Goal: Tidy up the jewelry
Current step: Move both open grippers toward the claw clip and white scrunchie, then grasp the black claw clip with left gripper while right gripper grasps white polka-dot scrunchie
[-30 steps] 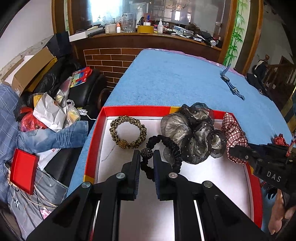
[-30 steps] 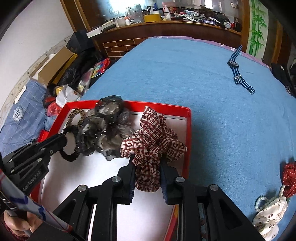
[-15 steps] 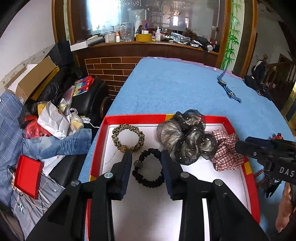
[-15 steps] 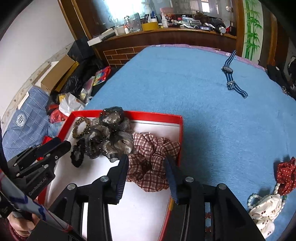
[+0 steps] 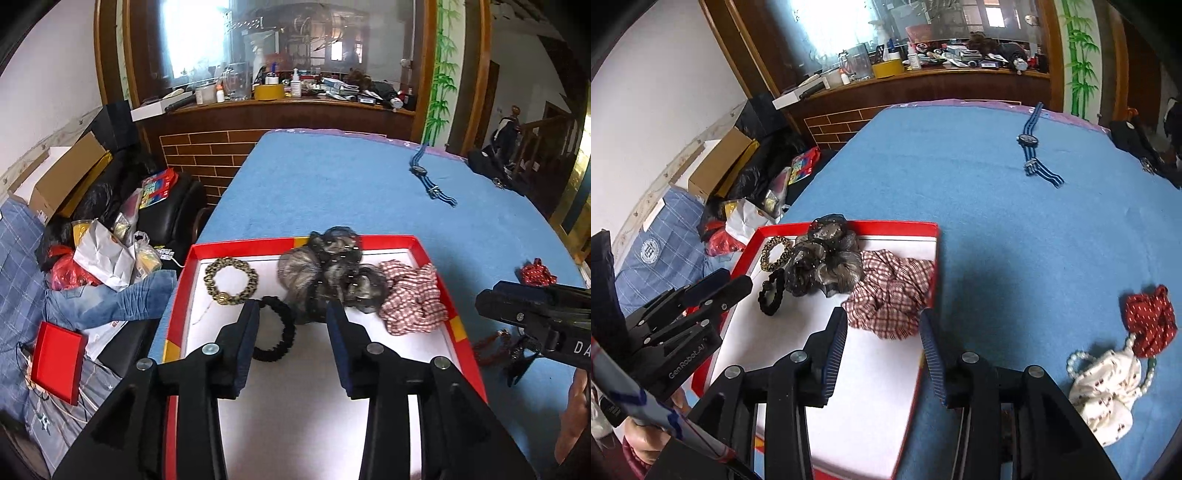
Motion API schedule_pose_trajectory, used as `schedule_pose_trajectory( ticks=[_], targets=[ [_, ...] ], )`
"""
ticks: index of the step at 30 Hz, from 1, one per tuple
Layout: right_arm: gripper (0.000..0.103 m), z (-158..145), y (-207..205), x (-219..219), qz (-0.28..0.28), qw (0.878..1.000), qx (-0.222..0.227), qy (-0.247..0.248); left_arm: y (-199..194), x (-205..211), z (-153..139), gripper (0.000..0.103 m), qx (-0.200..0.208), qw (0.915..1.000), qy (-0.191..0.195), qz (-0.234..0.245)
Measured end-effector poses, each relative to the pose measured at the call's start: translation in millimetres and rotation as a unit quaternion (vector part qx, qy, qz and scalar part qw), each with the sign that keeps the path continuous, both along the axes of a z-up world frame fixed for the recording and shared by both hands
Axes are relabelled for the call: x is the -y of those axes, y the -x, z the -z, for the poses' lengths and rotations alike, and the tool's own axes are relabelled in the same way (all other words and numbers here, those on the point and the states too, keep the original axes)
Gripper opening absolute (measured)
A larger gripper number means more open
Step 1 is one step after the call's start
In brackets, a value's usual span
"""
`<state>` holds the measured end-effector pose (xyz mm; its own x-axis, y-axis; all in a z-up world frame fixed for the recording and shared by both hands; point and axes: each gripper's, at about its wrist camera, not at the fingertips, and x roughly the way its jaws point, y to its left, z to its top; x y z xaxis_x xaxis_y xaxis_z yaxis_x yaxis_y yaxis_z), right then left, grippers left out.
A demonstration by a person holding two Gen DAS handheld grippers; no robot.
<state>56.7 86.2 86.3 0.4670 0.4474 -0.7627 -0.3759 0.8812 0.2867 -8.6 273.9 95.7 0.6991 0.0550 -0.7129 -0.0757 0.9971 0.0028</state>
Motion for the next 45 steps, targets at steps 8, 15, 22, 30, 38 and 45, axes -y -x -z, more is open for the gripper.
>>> schedule_pose_trajectory(
  ticks=[8,15,22,30,38,45],
  targets=[
    [0.045,-1.2,17.6,40.2,0.021,1.0,-0.005,-0.012,7.7,33.3,-2.5,0.038,-0.002,0.9995,0.0,0.03],
    [0.045,1.4,32.7,101.0,0.069,0.997,-0.006,-0.025,18.7,75.2,-1.0,0.039,-0.003,0.9971,-0.003,0.075],
    [0.045,8.9,47.4,162.8,0.12,0.991,-0.014,-0.048,25.1,123.6,4.2,0.042,-0.016,0.9901,0.002,0.139],
    [0.045,22.9,59.1,220.8,0.172,0.981,-0.031,-0.085,14.0,179.5,22.7,0.055,-0.067,0.9679,0.056,0.236],
    [0.049,26.2,66.8,255.2,0.202,0.974,-0.031,-0.097,-14.3,216.0,48.2,0.062,-0.112,0.9513,0.089,0.273],
    [0.049,32.8,67.0,268.8,0.21,0.971,-0.038,-0.11,6.7,244.3,54.2,0.063,-0.117,0.9386,0.064,0.318]
  ],
)
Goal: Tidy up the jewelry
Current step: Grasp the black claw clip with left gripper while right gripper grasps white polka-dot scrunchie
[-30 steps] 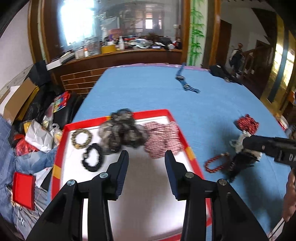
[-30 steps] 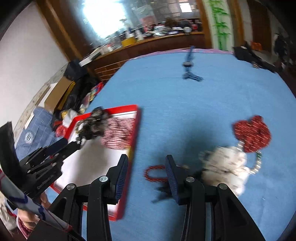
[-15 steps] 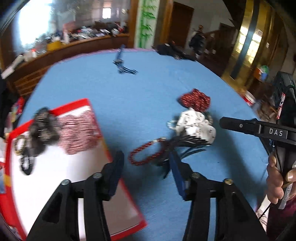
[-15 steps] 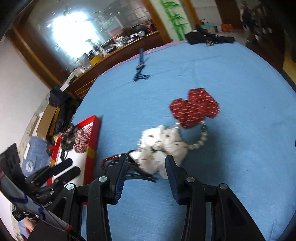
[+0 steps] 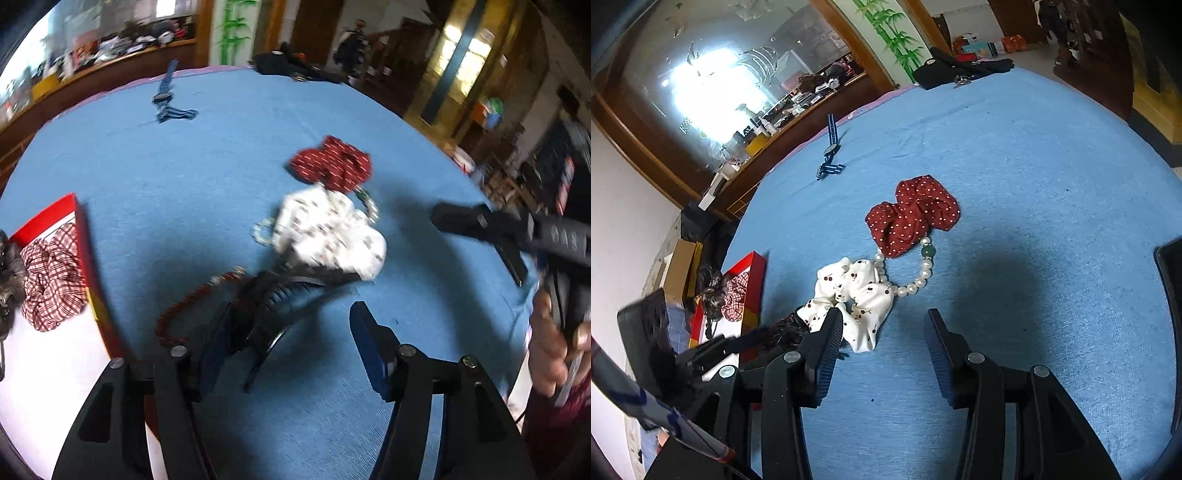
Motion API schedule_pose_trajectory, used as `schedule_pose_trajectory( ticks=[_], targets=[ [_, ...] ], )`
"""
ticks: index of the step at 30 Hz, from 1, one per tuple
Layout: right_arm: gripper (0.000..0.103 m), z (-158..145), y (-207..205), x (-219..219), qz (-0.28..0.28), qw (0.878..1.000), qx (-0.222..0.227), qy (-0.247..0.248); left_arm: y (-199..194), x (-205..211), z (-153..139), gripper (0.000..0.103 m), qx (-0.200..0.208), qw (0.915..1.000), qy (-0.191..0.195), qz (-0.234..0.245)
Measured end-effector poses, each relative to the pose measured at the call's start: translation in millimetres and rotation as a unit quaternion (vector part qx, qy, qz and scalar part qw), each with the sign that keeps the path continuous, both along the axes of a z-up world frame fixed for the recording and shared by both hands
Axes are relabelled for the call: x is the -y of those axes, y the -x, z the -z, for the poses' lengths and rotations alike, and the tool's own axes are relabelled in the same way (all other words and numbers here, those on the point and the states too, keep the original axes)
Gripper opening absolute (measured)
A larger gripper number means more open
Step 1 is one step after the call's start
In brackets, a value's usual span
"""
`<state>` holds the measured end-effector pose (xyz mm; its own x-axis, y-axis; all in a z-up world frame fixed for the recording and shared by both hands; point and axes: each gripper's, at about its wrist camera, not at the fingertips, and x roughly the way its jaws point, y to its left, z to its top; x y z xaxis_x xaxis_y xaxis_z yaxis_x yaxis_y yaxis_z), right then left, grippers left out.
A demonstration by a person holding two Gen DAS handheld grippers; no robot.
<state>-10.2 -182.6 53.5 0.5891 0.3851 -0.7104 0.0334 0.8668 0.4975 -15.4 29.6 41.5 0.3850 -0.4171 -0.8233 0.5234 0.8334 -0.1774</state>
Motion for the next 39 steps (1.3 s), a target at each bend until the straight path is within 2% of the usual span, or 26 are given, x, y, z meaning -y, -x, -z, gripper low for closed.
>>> schedule_pose_trajectory(
  ticks=[2,5,6,8,17,19,20,21,23,35,37,39],
  targets=[
    [0.049,0.7,-1.1,-0.7,-0.001,1.0,0.0,-0.003,9.4,6.1,-0.4,0.063,0.002,0.9999,-0.003,0.016],
    [0.049,1.8,-1.6,-2.5,-0.005,1.0,-0.001,-0.005,22.0,14.1,-1.3,0.063,-0.01,0.9987,0.013,0.049],
    [0.049,2.1,-1.5,-2.4,-0.005,1.0,-0.001,-0.006,26.3,17.7,-2.7,0.063,0.001,0.9987,0.006,0.051],
    [0.049,2.4,-1.6,-2.4,-0.005,1.0,-0.002,-0.004,25.0,21.9,-3.4,0.063,0.014,0.999,-0.008,0.042],
    [0.05,4.5,-2.8,-2.6,-0.002,1.0,-0.005,-0.004,-0.2,31.0,18.6,0.063,0.003,0.9993,-0.038,-0.005],
    [0.05,4.1,-3.5,-4.4,-0.003,1.0,-0.006,-0.003,-1.1,29.4,22.6,0.05,0.001,0.9993,-0.037,-0.009],
    [0.05,4.4,-3.7,-4.9,-0.004,1.0,-0.006,-0.002,-0.3,28.1,23.0,0.037,0.002,0.9992,-0.038,-0.011],
    [0.05,4.4,-4.2,-6.1,-0.005,1.0,-0.007,0.0,0.6,26.5,22.6,0.029,0.001,0.9993,-0.036,-0.011],
    [0.05,4.7,-5.5,-9.2,-0.006,1.0,-0.008,0.002,3.5,18.8,17.6,0.027,-0.001,0.9997,-0.019,-0.013],
    [0.051,20.6,-26.5,-51.6,-0.036,0.999,-0.032,0.025,35.9,-38.2,-28.3,0.027,0.055,0.9969,0.024,-0.05],
    [0.041,25.2,-30.5,-59.7,-0.042,0.998,-0.036,0.037,37.1,-46.5,-31.8,0.027,0.061,0.996,0.024,-0.061],
    [0.013,30.4,-32.8,-64.8,-0.045,0.997,-0.043,0.048,36.8,-53.1,-33.2,0.027,0.064,0.9953,0.025,-0.069]
  ],
)
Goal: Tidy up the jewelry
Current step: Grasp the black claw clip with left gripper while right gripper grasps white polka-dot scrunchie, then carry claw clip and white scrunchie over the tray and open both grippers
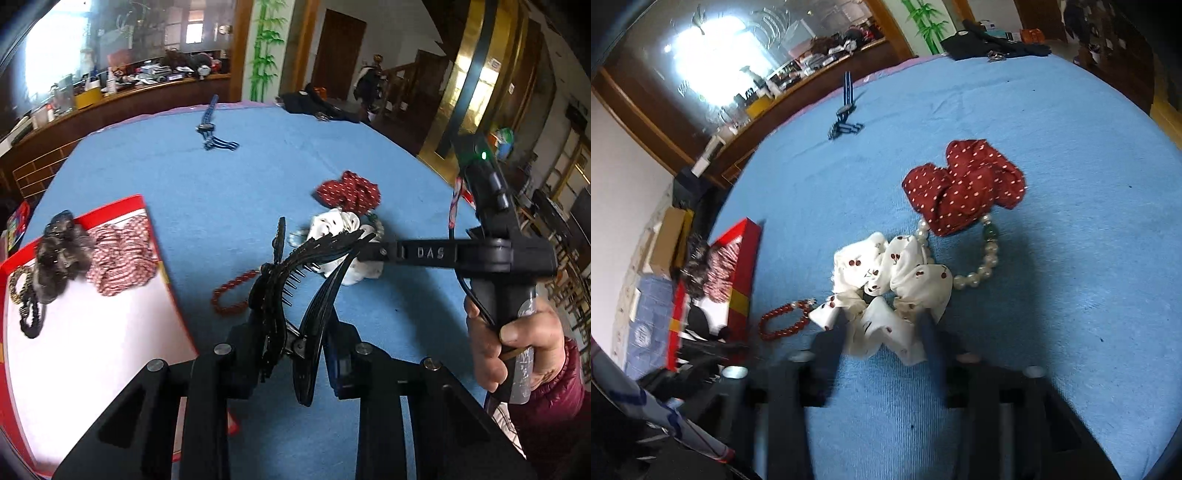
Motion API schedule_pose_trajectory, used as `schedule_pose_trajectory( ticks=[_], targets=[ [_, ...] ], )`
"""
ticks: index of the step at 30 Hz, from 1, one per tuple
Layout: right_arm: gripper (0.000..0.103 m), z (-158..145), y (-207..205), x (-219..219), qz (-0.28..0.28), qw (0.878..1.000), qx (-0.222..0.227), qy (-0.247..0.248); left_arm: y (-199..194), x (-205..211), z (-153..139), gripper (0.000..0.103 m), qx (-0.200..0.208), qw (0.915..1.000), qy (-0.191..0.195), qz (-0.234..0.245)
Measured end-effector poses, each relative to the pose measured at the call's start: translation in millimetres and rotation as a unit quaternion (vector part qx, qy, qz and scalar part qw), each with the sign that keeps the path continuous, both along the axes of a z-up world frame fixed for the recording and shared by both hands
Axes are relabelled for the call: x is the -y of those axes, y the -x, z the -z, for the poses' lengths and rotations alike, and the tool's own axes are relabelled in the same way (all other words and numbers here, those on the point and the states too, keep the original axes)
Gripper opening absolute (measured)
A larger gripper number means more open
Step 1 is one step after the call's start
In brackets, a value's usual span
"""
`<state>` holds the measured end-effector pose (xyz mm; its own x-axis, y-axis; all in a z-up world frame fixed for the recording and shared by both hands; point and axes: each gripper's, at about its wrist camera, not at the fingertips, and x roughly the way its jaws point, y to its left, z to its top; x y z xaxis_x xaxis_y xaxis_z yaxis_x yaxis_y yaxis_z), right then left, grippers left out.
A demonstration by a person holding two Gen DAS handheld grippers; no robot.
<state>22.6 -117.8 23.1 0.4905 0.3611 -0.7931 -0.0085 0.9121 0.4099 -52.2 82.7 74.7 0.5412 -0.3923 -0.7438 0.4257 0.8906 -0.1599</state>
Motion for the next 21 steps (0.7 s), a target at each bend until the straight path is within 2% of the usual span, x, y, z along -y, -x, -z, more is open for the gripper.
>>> schedule_pose_trajectory(
  ticks=[2,5,11,21],
  targets=[
    [0.006,-1.9,3.0,1.0,0.002,1.0,0.008,0.0,-0.6,-5.1,-1.2,0.027,0.002,1.0,0.0,-0.006],
    [0.005,-19.4,13.3,5.2,0.007,0.999,0.042,0.017,-1.2,-10.2,-3.0,0.027,0.003,0.9999,0.003,-0.013],
    [0.005,-58.3,32.3,10.5,0.01,0.995,0.097,0.021,-1.2,-13.7,-8.4,0.027,0.008,0.9997,0.01,-0.02],
    [0.005,-65.7,38.0,-0.8,-0.009,0.995,0.102,0.004,5.1,-20.9,-16.5,0.027,0.015,0.9995,0.009,-0.027]
  ],
)
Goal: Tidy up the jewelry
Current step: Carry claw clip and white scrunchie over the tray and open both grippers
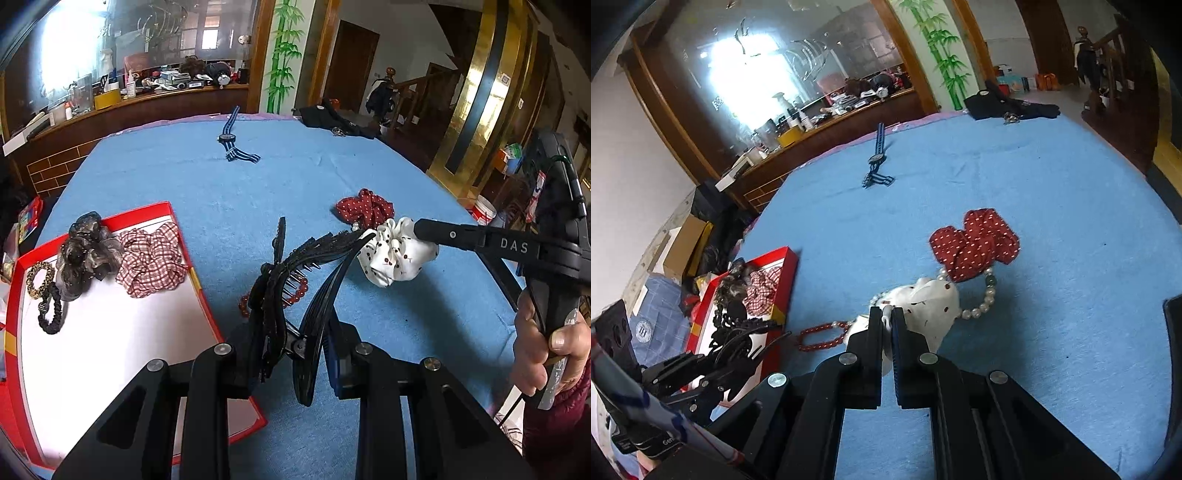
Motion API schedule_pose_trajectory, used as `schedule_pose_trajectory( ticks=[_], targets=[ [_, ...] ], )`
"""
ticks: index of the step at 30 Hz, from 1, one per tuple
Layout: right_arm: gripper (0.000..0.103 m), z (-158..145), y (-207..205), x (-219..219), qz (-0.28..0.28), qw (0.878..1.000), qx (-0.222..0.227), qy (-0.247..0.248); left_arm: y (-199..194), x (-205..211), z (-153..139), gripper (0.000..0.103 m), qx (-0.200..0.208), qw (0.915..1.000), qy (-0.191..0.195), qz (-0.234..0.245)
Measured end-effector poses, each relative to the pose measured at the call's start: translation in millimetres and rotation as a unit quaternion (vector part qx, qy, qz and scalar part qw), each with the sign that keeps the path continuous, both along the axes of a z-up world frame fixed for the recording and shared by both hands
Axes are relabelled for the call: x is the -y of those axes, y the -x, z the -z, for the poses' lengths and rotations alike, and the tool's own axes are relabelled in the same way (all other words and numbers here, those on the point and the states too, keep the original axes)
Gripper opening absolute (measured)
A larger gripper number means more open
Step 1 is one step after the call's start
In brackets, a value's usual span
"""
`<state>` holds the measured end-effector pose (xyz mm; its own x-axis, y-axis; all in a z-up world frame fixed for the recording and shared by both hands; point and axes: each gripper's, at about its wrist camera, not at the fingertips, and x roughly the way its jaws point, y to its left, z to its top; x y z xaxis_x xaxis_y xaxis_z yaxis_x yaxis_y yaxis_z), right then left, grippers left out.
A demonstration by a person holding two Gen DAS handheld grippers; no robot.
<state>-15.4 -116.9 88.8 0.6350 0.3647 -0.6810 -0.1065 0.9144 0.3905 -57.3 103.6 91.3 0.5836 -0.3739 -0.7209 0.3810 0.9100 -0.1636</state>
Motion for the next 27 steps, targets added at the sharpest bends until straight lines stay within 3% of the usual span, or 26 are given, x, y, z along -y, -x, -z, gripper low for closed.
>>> schedule_pose_trajectory(
  ticks=[12,27],
  targets=[
    [0.005,-15.6,-1.4,-39.4,-0.047,0.999,0.009,-0.001,6.3,-36.7,-6.3,0.027,0.005,0.9994,0.004,-0.035],
    [0.005,-28.1,-12.0,-133.0,-0.145,0.989,0.016,0.007,25.4,-143.9,-5.2,0.027,0.003,0.9898,0.002,-0.142]
  ],
)
